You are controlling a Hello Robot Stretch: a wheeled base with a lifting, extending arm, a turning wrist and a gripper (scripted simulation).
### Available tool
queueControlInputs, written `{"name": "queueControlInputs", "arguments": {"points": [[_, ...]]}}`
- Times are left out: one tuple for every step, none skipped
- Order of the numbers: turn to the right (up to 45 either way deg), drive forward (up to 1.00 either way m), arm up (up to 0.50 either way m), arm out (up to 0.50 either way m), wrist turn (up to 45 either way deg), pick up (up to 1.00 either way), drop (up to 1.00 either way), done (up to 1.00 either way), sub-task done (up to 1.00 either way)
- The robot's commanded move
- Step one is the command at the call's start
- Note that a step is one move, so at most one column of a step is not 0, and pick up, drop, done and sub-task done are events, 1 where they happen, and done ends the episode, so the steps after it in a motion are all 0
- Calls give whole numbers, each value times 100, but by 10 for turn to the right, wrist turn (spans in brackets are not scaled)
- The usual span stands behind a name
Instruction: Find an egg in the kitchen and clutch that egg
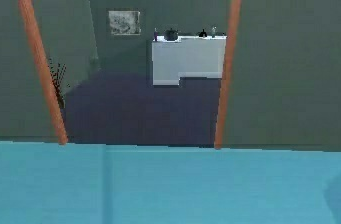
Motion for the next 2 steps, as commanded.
{"name": "queueControlInputs", "arguments": {"points": [[0, 100, 0, 0, 0, 0, 0, 0, 0], [30, 0, 0, 0, 0, 0, 0, 0, 0]]}}
